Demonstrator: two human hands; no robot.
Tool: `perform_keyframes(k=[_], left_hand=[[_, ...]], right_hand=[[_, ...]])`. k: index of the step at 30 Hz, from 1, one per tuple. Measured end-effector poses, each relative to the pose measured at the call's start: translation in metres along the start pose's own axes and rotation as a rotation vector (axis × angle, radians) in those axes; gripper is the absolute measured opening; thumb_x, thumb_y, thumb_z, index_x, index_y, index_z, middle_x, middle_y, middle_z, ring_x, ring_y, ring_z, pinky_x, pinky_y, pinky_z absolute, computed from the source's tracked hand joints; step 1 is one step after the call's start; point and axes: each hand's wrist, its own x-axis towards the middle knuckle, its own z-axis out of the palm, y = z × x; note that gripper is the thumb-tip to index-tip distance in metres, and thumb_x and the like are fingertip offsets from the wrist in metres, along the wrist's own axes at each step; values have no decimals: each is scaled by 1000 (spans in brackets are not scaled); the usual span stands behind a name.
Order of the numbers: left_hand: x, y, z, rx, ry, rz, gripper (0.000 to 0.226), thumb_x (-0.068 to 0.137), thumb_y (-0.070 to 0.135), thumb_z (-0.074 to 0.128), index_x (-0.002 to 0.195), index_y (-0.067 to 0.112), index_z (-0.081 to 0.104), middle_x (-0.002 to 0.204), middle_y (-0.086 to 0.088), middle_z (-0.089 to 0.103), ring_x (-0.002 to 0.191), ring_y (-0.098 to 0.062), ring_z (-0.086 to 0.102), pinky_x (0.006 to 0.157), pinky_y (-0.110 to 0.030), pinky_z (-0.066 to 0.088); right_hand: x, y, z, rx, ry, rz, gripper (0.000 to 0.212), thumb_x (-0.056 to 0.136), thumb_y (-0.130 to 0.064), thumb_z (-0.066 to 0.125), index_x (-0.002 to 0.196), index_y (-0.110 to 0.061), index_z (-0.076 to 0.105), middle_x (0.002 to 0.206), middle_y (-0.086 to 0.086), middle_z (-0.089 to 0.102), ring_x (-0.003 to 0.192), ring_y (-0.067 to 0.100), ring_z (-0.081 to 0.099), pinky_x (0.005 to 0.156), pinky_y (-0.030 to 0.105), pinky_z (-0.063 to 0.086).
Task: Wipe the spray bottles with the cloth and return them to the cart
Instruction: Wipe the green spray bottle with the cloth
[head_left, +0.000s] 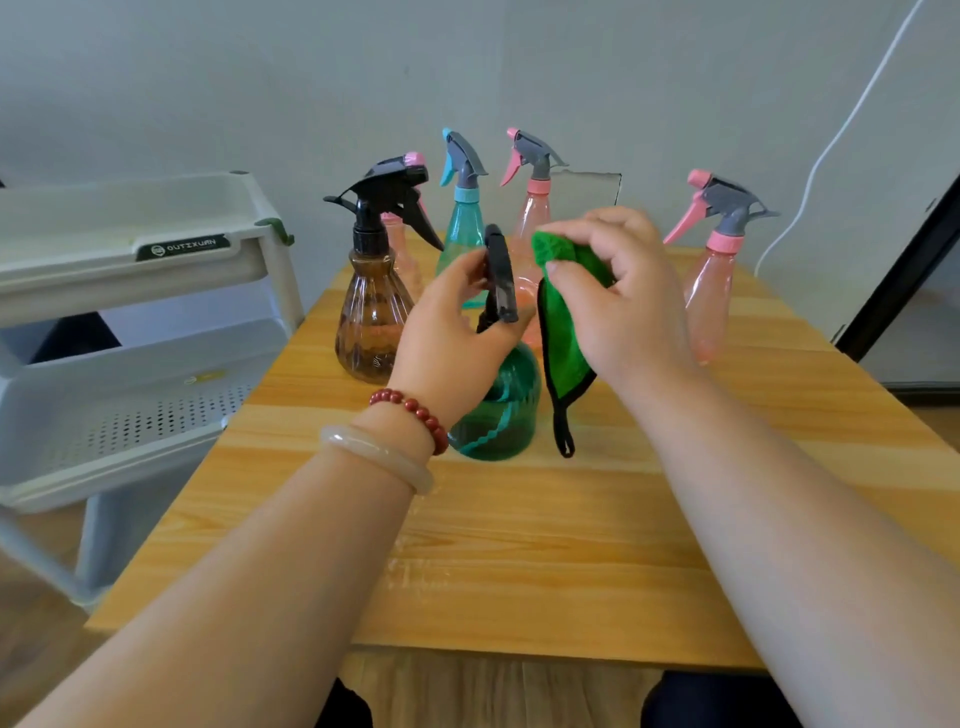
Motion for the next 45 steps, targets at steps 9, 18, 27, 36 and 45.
perform_keyframes(k=[9,18,27,36,45], left_hand=[[-12,-5,-5,8,-130,83,43,98,31,55,139,23,47,104,16,64,88,-2,64,76,-21,55],[-13,-6,-4,13,-157,41,47,98,38,52,141,21,46,87,10,65,68,-14,62,59,-23,51],[-14,-8,-2,24,-156,20,32,98,37,53,126,21,55,96,4,67,82,5,62,74,-17,52],[-15,-7,0,36,-111,26,5,99,29,53,101,27,50,77,10,57,61,1,52,57,-15,41],[-15,-10,-1,49,-162,32,43,100,38,48,138,19,45,94,7,64,76,4,60,68,-13,48]], right_hand=[[7,-13,8,-97,-72,-216,19,92,-12,61,108,-16,71,103,-15,62,97,-5,56,89,7,41],[10,-3,4,-244,-103,-342,28,95,-6,51,116,-8,70,116,0,66,109,11,57,96,7,36],[1,1,-1,-252,-196,-444,29,97,-3,50,117,-7,69,119,4,67,112,15,59,99,14,40],[-22,1,2,-190,-166,-452,29,97,-2,52,118,-9,70,127,3,65,119,15,59,104,24,44],[-6,-1,6,-211,-127,-356,29,96,-2,51,117,-9,71,126,5,66,118,12,58,104,12,39]])
